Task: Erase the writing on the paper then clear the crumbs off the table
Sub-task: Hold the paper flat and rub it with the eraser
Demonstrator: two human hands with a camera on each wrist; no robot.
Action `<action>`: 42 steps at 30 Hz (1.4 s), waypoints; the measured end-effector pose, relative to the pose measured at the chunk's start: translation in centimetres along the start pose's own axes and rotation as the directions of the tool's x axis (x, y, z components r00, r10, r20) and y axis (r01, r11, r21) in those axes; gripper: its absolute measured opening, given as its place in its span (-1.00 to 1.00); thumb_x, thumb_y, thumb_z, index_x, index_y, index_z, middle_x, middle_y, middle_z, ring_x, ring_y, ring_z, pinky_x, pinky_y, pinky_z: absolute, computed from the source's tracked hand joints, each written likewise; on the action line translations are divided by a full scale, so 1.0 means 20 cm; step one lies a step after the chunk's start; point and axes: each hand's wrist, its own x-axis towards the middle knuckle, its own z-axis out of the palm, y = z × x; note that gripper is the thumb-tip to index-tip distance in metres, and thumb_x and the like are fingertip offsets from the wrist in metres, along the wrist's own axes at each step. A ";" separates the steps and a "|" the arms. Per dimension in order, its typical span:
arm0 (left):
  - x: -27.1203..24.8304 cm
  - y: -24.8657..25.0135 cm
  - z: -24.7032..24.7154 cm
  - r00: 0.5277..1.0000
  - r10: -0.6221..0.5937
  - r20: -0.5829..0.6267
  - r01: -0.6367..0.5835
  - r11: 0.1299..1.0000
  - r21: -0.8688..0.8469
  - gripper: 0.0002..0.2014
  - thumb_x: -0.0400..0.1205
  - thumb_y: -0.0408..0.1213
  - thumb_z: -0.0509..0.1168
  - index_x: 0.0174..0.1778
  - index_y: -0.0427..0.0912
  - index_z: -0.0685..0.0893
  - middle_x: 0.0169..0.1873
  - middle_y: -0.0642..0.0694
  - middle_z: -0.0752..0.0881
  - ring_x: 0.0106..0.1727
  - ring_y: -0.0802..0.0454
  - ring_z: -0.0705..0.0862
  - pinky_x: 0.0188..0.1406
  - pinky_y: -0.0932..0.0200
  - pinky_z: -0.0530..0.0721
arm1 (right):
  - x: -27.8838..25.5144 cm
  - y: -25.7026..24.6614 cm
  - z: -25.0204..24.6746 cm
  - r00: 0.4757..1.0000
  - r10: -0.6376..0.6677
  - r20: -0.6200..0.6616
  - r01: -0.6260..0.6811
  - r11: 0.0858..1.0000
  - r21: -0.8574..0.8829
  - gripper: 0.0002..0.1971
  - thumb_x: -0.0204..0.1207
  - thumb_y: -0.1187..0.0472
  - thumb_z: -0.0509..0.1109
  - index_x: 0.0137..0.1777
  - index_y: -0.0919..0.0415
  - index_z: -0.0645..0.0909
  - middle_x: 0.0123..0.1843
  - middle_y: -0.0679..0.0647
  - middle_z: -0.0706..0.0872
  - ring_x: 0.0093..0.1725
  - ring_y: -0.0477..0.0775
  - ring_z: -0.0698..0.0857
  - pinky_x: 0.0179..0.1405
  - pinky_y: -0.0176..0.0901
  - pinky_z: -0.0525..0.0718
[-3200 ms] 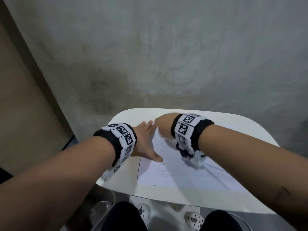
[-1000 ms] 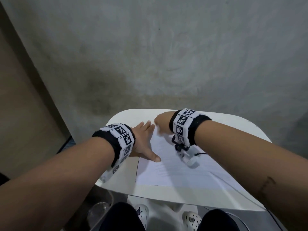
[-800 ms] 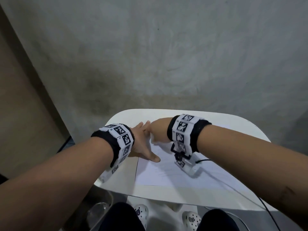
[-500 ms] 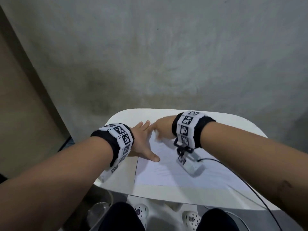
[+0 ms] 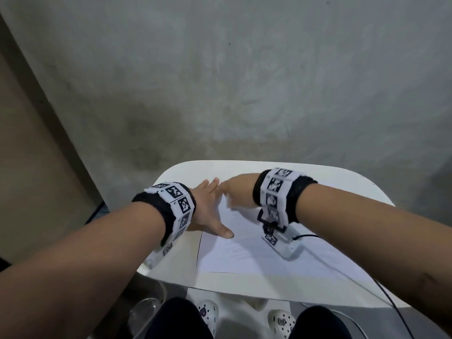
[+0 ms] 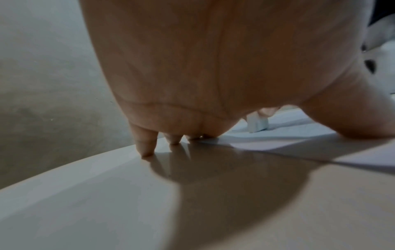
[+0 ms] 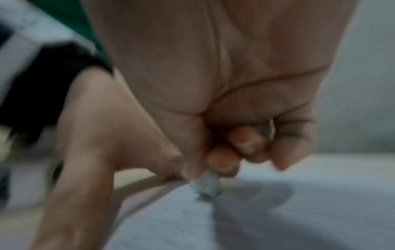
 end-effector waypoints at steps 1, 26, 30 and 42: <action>0.00 -0.01 0.00 1.000 0.001 -0.002 -0.001 1.000 0.003 0.28 0.39 0.45 0.32 0.65 -0.09 -0.44 0.65 -0.01 -0.43 0.67 -0.01 -0.38 0.65 -0.19 -0.14 | 0.01 0.03 0.00 1.000 0.014 0.004 -0.014 1.000 -0.025 -0.72 0.50 0.16 0.44 0.17 0.26 0.62 0.16 0.12 0.74 -0.02 0.21 0.72 -0.24 -0.15 0.69; 0.02 -0.02 0.02 1.000 -0.009 -0.007 0.009 1.000 0.015 0.28 0.38 0.48 0.30 0.64 -0.08 -0.45 0.64 0.02 -0.46 0.66 0.00 -0.39 0.62 -0.18 -0.17 | -0.05 0.09 0.00 0.998 0.060 -0.022 -0.062 0.988 -0.143 -0.84 0.53 0.17 0.42 0.06 0.14 0.57 0.11 0.03 0.72 -0.05 0.14 0.70 -0.04 -0.16 0.66; 0.01 -0.02 0.02 1.000 -0.013 -0.002 0.013 1.000 0.023 0.28 0.39 0.47 0.31 0.64 -0.11 -0.45 0.64 0.01 -0.45 0.67 -0.01 -0.39 0.63 -0.17 -0.16 | -0.07 0.02 0.00 0.997 0.064 0.030 -0.056 0.973 -0.225 -0.75 0.52 0.15 0.43 0.18 0.09 0.59 0.21 0.02 0.73 0.05 0.13 0.74 0.14 0.00 0.71; 0.00 -0.01 0.00 1.000 -0.010 -0.007 0.010 1.000 -0.005 0.27 0.40 0.44 0.33 0.65 -0.09 -0.43 0.65 0.02 -0.44 0.67 0.00 -0.37 0.62 -0.15 -0.16 | -0.07 0.11 0.00 0.997 0.073 -0.023 -0.074 0.993 -0.087 -0.84 0.54 0.21 0.33 0.04 0.28 0.58 0.02 0.16 0.71 -0.17 0.14 0.59 -0.22 -0.19 0.51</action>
